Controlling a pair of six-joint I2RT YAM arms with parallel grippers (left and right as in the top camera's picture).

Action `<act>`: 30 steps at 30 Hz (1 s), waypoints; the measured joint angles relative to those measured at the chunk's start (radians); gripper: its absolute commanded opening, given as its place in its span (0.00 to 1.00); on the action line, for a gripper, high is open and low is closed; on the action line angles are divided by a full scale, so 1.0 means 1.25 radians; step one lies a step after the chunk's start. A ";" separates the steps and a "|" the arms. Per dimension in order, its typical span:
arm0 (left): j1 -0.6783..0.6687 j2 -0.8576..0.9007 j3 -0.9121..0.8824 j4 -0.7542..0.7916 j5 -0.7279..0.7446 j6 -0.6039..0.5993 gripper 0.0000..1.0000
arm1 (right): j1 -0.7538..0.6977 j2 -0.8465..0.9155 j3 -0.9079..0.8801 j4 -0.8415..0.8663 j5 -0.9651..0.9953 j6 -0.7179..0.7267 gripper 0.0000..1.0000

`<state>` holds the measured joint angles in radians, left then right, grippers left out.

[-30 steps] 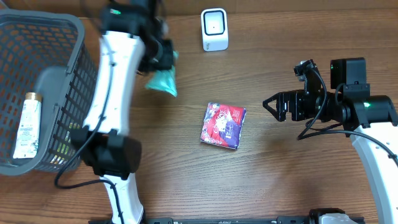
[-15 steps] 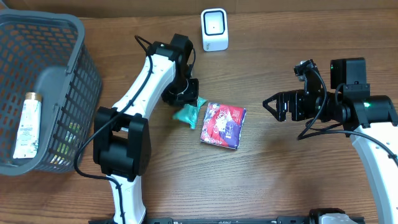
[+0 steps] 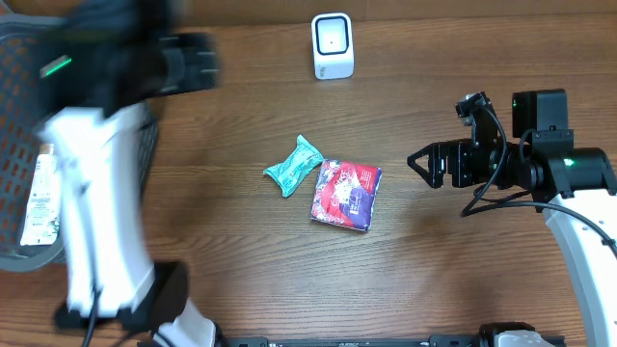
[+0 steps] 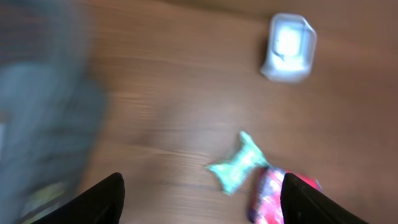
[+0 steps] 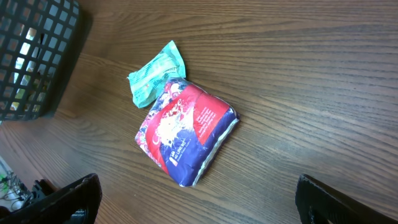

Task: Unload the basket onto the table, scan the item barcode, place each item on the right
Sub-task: 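Lift the mint-green packet out and drop it beside the pouch, then reach the left gripper into the basket and grasp the gold-capped tube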

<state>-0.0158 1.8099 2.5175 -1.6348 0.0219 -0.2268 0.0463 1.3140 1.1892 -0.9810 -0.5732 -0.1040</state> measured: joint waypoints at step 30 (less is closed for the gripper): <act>0.568 -0.019 -0.703 0.587 -0.031 0.190 0.81 | 0.000 0.000 0.000 0.000 0.000 0.000 1.00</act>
<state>0.6937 1.7863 1.6386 -0.9012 -0.0174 0.0105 0.0463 1.3140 1.1892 -0.9810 -0.5735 -0.1043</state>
